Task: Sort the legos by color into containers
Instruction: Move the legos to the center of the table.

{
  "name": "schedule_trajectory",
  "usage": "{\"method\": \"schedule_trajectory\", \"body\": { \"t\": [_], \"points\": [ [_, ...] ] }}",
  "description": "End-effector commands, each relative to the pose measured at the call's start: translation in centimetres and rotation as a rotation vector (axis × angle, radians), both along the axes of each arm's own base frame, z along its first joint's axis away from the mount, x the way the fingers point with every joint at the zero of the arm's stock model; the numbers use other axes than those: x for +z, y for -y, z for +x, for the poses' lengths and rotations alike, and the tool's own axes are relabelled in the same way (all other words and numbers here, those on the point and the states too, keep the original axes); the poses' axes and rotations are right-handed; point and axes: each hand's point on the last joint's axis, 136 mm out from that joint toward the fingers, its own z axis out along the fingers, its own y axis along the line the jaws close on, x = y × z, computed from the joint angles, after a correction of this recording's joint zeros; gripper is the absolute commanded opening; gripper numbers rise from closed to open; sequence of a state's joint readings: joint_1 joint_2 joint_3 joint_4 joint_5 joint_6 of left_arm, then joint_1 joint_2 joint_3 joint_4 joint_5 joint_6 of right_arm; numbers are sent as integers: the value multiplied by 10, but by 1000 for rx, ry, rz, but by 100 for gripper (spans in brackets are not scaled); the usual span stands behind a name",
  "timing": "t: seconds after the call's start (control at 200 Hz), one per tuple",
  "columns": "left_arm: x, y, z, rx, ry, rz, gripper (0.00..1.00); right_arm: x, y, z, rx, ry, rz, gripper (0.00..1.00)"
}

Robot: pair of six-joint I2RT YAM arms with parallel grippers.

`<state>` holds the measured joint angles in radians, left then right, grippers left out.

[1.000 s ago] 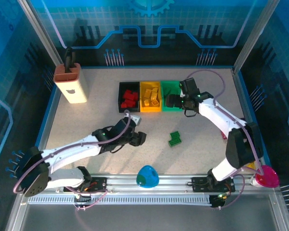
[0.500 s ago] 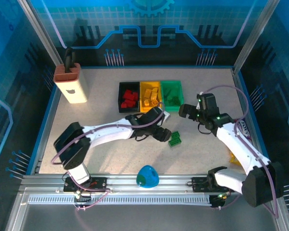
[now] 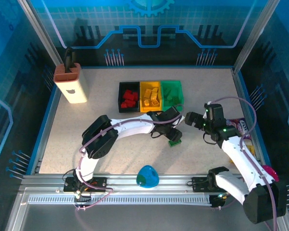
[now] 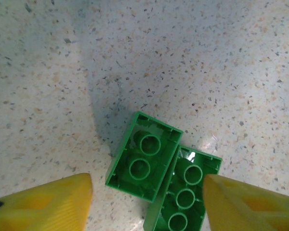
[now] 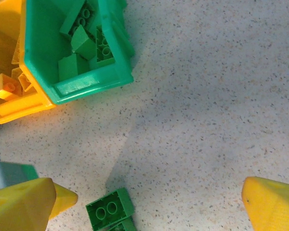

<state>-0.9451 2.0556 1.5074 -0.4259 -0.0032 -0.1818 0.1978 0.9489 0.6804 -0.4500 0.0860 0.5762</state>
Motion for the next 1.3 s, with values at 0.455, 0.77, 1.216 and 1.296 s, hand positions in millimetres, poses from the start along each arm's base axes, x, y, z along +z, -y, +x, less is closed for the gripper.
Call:
{"method": "schedule_trajectory", "body": {
  "t": [0.455,0.77,1.216,1.296],
  "points": [
    [-25,-6,17,56,-19,59,44,-5,6,-11,-24,-1,35,100],
    [-30,-22,33,126,-12,83,42,-7,5,-14,-24,-4,41,100],
    [-29,-26,51,157,-6,88,51,-10,6,-15,-24,-8,40,100],
    [-30,-26,54,157,-9,94,49,-9,7,-16,-26,-6,36,100]
  ]
}}
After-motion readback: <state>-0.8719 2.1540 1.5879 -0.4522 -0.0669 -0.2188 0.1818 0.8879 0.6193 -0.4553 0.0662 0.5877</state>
